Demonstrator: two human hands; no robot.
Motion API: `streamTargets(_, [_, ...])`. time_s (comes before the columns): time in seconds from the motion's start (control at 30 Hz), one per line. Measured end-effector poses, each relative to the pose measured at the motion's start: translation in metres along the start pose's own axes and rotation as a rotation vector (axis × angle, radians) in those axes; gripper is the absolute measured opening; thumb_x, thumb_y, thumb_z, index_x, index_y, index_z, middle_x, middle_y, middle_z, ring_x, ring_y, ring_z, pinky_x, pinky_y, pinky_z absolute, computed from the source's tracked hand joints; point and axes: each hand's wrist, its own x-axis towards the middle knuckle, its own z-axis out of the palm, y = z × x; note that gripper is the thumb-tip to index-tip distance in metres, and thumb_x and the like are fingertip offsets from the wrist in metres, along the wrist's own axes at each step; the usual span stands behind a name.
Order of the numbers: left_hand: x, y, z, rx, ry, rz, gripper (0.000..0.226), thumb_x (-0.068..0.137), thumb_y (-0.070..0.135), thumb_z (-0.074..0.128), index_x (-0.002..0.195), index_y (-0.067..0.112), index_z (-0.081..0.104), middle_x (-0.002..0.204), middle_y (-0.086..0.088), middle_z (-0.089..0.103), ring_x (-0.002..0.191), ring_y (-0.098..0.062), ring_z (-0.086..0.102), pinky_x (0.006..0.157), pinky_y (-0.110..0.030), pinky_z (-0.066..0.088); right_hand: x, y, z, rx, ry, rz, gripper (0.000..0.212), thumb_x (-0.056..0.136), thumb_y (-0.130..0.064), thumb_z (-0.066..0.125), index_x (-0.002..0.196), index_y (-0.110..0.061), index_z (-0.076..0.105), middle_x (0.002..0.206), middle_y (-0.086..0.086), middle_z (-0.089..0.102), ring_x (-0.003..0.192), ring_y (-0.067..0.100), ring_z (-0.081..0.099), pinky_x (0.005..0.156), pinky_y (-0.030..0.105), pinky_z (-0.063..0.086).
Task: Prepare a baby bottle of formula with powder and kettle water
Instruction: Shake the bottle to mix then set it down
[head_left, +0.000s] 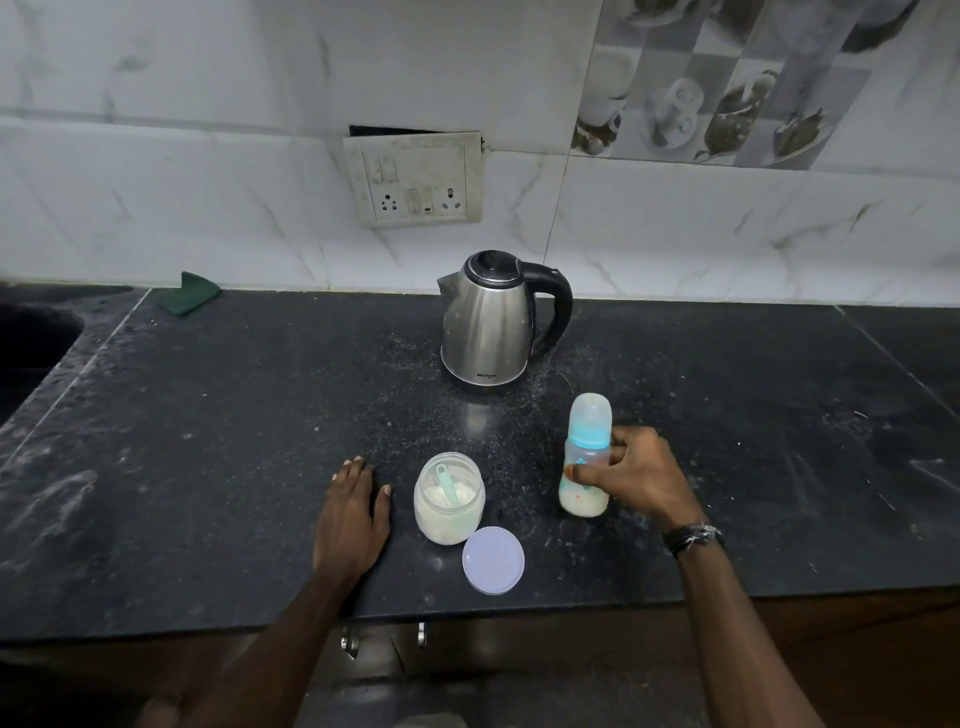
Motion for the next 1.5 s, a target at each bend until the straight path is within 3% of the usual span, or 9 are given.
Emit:
streamTargets(0.17, [0.000,0.000,0.000,-0.002,0.002,0.006,0.043,0.102,0.023,0.056,0.135,-0.003,0.057,0.148,-0.023,0.050,0.142,-0.036,0.043,0.121,-0.045,0.028,-0.001,0.000,0.002,0.050,-0.035,-0.003,0.039,0.068,-0.005,0.088,0.104,-0.011,0.072,0.092,0.002,0.078,0.081,0.007,0.074,0.074,0.025,0.060])
streamTargets(0.3, [-0.001,0.001,-0.001,0.004,0.002,0.000,0.043,0.102,0.023,0.057,0.136,-0.003,0.057,0.149,-0.023,0.049,0.143,-0.036,0.042,0.121,-0.046,0.029,0.000,-0.002,-0.004,-0.081,-0.038,0.014,0.044,0.058,-0.031,0.090,0.096,-0.018,0.071,0.085,-0.006,0.076,0.079,0.013,0.073,0.073,0.036,0.059])
streamTargets(0.63, [0.001,-0.001,0.000,-0.001,0.001,0.007,0.047,0.102,0.030,0.049,0.133,-0.003,0.059,0.147,-0.024,0.052,0.140,-0.037,0.046,0.120,-0.047,0.031,-0.003,-0.004,0.006,0.084,0.008,0.030,0.032,0.068,-0.009,0.089,0.096,-0.012,0.074,0.082,-0.003,0.078,0.076,0.008,0.074,0.068,0.026,0.057])
streamTargets(0.9, [0.001,0.000,-0.001,0.000,-0.009,0.011,0.043,0.102,0.023,0.056,0.135,-0.004,0.058,0.149,-0.024,0.049,0.141,-0.037,0.044,0.121,-0.047,0.030,-0.003,-0.002,0.007,0.047,0.081,0.026,0.028,0.067,-0.014,0.090,0.090,-0.014,0.073,0.079,-0.001,0.076,0.065,0.003,0.070,0.065,0.031,0.054])
streamTargets(1.0, [-0.001,-0.001,0.000,-0.005,-0.006,-0.006,0.049,0.102,0.031,0.047,0.135,-0.004,0.058,0.148,-0.024,0.050,0.141,-0.037,0.044,0.121,-0.046,0.029,-0.002,-0.003,0.004,0.015,0.062,0.101,0.041,0.055,-0.040,0.090,0.088,-0.020,0.075,0.077,-0.007,0.075,0.070,0.005,0.070,0.065,0.030,0.055])
streamTargets(1.13, [0.000,0.000,-0.001,-0.011,-0.003,0.002,0.056,0.098,0.036,0.042,0.134,-0.004,0.059,0.147,-0.024,0.052,0.140,-0.037,0.045,0.121,-0.046,0.030,-0.003,0.000,0.008,0.031,0.092,0.051,0.031,0.068,-0.014,0.089,0.095,-0.006,0.075,0.078,-0.003,0.077,0.064,0.004,0.069,0.056,0.021,0.054])
streamTargets(1.23, [-0.001,-0.001,-0.001,-0.008,-0.013,-0.005,0.056,0.099,0.036,0.042,0.135,-0.004,0.058,0.147,-0.024,0.051,0.141,-0.037,0.045,0.120,-0.047,0.031,-0.002,-0.004,0.004,0.036,0.091,0.122,0.034,0.060,-0.037,0.091,0.086,-0.020,0.075,0.078,-0.007,0.076,0.071,0.006,0.070,0.065,0.029,0.056])
streamTargets(1.37, [0.001,0.000,-0.001,0.000,-0.007,0.005,0.051,0.101,0.032,0.045,0.135,-0.004,0.058,0.147,-0.025,0.052,0.140,-0.037,0.045,0.120,-0.047,0.031,-0.002,-0.004,0.005,0.043,0.098,0.070,0.030,0.067,-0.018,0.090,0.092,-0.012,0.075,0.080,-0.003,0.077,0.074,0.012,0.071,0.059,0.024,0.055])
streamTargets(1.5, [-0.001,-0.001,-0.001,0.002,-0.018,-0.001,0.057,0.098,0.036,0.042,0.134,-0.005,0.058,0.146,-0.025,0.052,0.140,-0.037,0.045,0.120,-0.048,0.031,-0.002,-0.007,0.002,0.024,0.059,0.147,0.049,0.051,-0.049,0.088,0.087,-0.019,0.075,0.078,-0.006,0.075,0.072,0.009,0.071,0.067,0.031,0.058])
